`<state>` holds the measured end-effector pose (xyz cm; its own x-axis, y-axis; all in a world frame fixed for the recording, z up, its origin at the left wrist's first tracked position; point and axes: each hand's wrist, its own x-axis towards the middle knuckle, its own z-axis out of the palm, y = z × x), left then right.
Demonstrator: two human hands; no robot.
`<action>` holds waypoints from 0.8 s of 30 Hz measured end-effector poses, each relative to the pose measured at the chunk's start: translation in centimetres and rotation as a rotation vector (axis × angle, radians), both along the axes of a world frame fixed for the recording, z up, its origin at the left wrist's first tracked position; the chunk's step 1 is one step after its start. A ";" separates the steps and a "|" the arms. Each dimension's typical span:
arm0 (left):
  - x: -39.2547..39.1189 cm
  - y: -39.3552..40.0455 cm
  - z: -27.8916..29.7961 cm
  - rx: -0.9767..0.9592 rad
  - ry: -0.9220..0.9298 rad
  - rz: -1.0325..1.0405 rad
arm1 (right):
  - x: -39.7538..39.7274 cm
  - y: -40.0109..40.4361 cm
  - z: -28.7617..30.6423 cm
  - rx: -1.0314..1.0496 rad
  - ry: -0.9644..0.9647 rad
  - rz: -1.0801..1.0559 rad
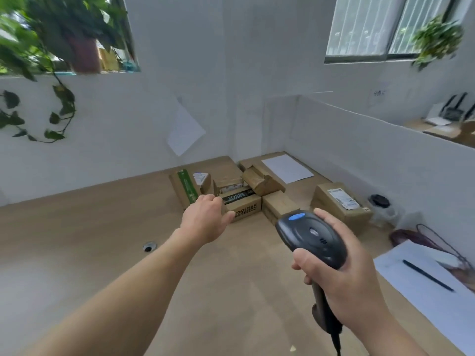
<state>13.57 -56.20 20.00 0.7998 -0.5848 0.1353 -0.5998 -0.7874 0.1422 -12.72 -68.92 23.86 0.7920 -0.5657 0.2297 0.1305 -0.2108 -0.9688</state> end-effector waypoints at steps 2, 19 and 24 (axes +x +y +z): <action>2.0 0.1 -0.4 -0.006 0.016 0.033 | 2.6 -0.4 -0.1 -0.013 -0.002 0.030; 21.0 -3.6 -5.0 0.075 0.081 0.332 | 29.8 -7.3 -5.6 0.124 0.093 0.338; 26.6 -5.3 -7.1 0.073 0.105 0.389 | 36.4 -9.0 -8.4 0.173 0.169 0.363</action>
<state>40.17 -61.51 12.89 0.9705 -0.2409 0.0103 -0.2403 -0.9630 0.1221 23.73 -77.97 15.43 0.9649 -0.2627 0.0065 0.0030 -0.0136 -0.9999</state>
